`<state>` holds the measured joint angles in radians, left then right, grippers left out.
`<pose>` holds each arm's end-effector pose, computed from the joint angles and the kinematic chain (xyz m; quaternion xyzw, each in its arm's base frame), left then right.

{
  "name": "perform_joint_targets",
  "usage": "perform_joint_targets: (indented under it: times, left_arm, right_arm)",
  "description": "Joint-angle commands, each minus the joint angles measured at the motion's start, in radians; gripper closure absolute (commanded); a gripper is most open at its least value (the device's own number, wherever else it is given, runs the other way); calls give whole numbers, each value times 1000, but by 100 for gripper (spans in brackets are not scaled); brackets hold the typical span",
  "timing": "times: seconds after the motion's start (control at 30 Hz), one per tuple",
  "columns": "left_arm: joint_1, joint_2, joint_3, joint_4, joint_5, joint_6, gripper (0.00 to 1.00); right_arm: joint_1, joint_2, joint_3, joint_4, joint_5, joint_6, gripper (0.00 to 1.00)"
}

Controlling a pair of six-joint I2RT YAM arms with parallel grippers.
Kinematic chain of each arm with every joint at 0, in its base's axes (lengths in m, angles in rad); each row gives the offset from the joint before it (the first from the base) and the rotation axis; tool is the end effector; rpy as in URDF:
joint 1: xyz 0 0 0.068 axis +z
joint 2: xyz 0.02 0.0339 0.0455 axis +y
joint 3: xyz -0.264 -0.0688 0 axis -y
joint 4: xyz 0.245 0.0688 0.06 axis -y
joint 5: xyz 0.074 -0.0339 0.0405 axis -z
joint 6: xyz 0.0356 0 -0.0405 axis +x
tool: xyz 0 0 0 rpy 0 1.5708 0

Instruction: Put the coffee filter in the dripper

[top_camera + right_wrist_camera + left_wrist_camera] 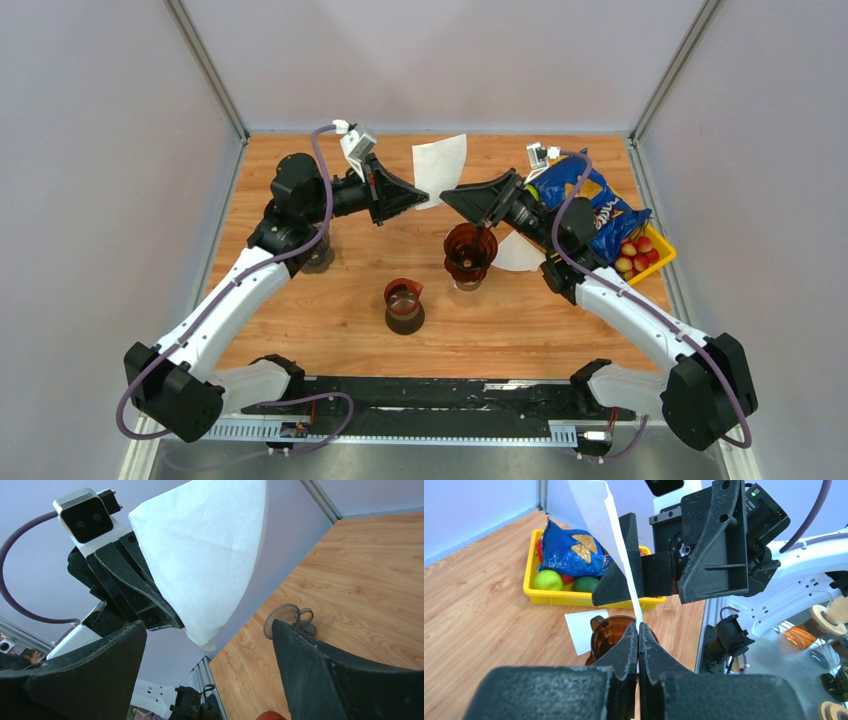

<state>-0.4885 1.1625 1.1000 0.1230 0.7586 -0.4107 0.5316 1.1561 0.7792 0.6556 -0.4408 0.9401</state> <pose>0.2208 -0.1451 0.4064 0.2942 0.6257 -0.5225 0.4989 0.2213 0.1477 0.3500 -0.0518 0.6107 0.6205 0.4892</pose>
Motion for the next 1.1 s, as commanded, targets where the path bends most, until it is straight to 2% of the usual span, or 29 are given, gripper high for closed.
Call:
perform_joint_targets:
  times: [0.0,0.43,0.57,0.97,1.07]
  left_arm:
    - [-3,-29,-12,56,19,-24,100]
    - [-2,-10,-41,51,-25,-51,100]
    - [-3,1,-39,27,-55,-56,100]
    - [-2,0,-35,-21,-204,-115,100]
    - [-3,-2,-41,-26,-223,-127,100]
  right_arm:
    - [-1,12,56,121,-39,32,3]
    - [1,65,81,202,-70,41,21]
    - [1,70,86,200,-83,39,32]
    - [1,59,83,184,-68,5,33]
    - [1,56,84,165,-49,-16,38]
